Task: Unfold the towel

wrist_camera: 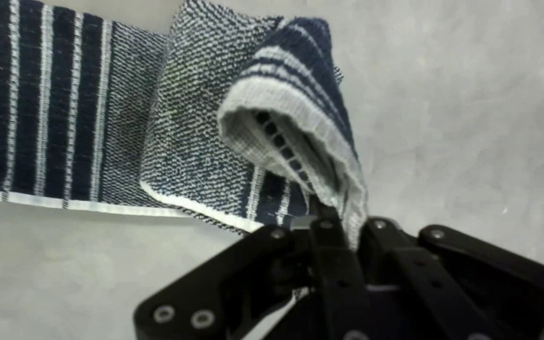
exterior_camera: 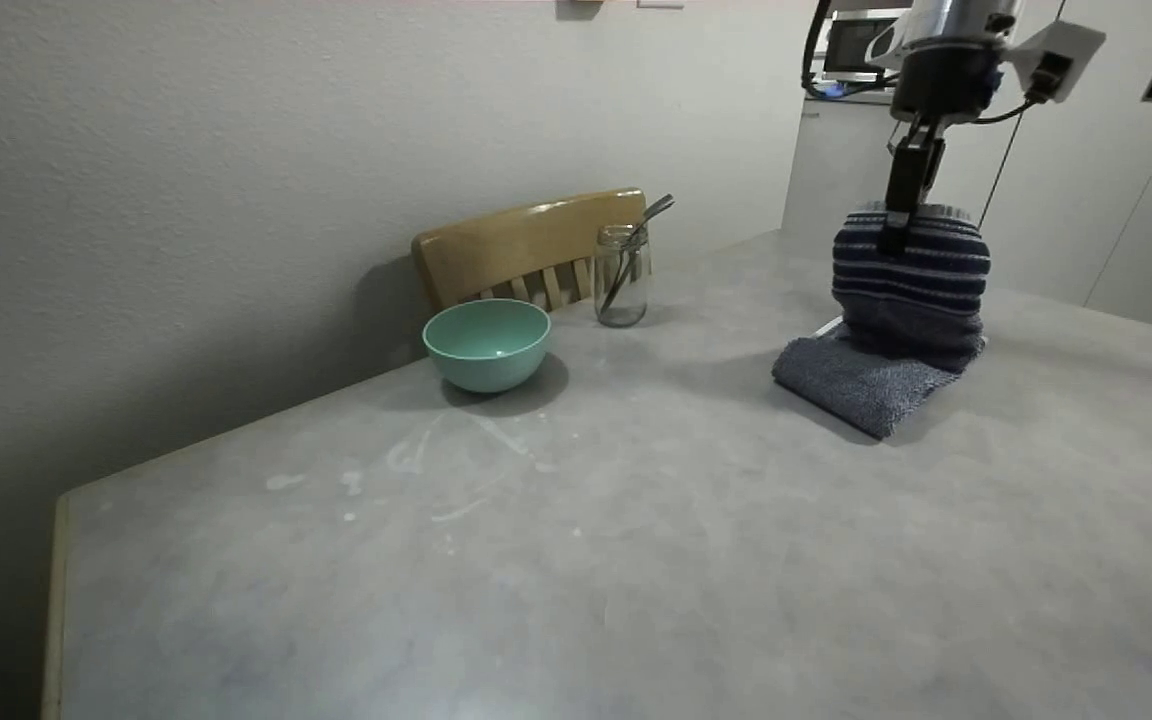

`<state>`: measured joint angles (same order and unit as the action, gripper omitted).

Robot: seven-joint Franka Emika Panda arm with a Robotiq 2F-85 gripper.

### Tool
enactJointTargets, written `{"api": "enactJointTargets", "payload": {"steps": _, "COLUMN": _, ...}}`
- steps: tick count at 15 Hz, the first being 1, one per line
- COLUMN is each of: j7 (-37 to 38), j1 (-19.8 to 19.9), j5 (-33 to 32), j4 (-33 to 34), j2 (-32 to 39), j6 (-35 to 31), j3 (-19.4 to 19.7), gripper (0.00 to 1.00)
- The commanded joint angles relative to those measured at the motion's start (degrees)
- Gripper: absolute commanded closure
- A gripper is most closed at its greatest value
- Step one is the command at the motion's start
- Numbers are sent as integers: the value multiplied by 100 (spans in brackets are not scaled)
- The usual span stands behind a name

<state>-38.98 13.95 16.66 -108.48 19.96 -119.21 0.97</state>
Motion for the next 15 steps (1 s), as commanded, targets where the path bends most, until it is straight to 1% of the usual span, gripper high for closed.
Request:
{"api": "enactJointTargets", "payload": {"steps": 1, "j7": 111, "j1": -324, "j5": -245, "j4": -188, "j2": -127, "j6": -190, "j3": -93, "gripper": 98}}
{"api": "enactJointTargets", "payload": {"steps": 8, "j7": 576, "j1": -1006, "j5": -670, "j4": -31, "j2": 162, "j6": -482, "j3": -408, "gripper": 98}}
{"api": "enactJointTargets", "payload": {"steps": 15, "j7": 1030, "j1": -1414, "j5": -1240, "j4": 187, "j2": 556, "j6": -584, "j3": -635, "gripper": 98}}
